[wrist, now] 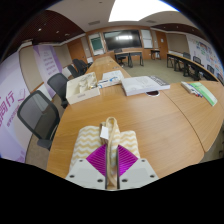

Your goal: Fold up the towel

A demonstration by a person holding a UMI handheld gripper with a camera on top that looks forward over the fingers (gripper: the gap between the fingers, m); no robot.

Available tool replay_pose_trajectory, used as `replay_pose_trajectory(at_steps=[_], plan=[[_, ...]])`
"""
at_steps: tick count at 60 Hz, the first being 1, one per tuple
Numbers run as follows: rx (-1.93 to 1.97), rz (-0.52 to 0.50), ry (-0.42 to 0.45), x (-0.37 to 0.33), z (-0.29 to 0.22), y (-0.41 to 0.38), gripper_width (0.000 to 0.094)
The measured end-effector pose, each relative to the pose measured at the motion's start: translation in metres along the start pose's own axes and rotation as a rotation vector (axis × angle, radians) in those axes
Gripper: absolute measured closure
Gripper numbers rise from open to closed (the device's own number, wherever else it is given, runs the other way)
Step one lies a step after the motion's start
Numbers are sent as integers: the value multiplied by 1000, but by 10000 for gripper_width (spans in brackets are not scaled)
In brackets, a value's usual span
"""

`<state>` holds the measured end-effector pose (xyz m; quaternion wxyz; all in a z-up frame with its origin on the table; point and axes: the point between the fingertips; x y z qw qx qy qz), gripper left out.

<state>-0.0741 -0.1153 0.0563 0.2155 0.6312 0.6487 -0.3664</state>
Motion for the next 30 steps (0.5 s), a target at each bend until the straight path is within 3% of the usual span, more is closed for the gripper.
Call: replay_pose_trajectory(at_steps=[4,13,30], plan=[[-23,27,-14,2,1,26,655],[-80,105,10,-25,-9,68,93],[-215,146,77,-128,-16,52,80]])
Point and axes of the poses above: the point between the fingertips, and its own axes, seen from behind it with the camera up: y to the right, z down, x forward, the way the camera looks, and after that the axes turned 8 degrees about -y, right-handed
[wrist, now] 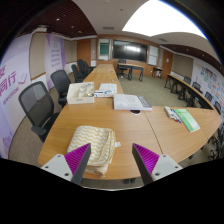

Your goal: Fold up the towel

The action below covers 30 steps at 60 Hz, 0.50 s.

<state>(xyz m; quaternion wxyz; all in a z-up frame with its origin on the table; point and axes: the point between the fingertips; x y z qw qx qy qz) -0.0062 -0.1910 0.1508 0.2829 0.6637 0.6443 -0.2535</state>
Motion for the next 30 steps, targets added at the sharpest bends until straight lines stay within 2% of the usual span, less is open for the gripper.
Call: replay_pose_trajectory(at_steps=[7,30], plan=[[-31,44,16,-58,12,-13,78],[-12,35,33,-213,78,-59,80]])
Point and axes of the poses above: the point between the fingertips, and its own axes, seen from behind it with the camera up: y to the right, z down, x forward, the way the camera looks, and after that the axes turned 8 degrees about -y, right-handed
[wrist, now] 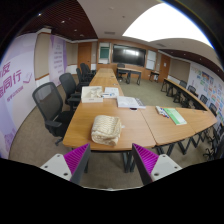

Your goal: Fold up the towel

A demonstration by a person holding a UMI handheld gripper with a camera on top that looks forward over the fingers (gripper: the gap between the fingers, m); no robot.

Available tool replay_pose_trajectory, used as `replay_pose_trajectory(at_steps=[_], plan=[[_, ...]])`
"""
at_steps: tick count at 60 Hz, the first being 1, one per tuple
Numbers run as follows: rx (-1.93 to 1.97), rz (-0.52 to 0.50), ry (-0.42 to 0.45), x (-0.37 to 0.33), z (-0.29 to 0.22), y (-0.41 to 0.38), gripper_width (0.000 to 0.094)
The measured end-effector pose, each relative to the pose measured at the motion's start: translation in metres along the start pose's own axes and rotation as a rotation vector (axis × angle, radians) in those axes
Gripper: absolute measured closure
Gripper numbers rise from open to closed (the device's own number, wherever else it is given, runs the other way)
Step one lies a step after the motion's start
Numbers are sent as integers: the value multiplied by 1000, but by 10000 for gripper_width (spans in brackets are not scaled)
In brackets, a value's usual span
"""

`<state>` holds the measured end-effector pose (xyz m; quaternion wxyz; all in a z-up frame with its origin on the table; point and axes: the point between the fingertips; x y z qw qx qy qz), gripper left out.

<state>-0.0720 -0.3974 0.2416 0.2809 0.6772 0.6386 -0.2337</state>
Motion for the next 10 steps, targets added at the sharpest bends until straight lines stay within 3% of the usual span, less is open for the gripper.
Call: replay_pose_trajectory(at_steps=[10], plan=[[-6,0,29,-26,4,-7,80]])
Point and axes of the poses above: the point between the fingertips, and its own axes, seen from behind it with the camera up: y to the right, z down, x forward, the way the camera looks, and after that the axes turned 8 degrees about -y, right-handed
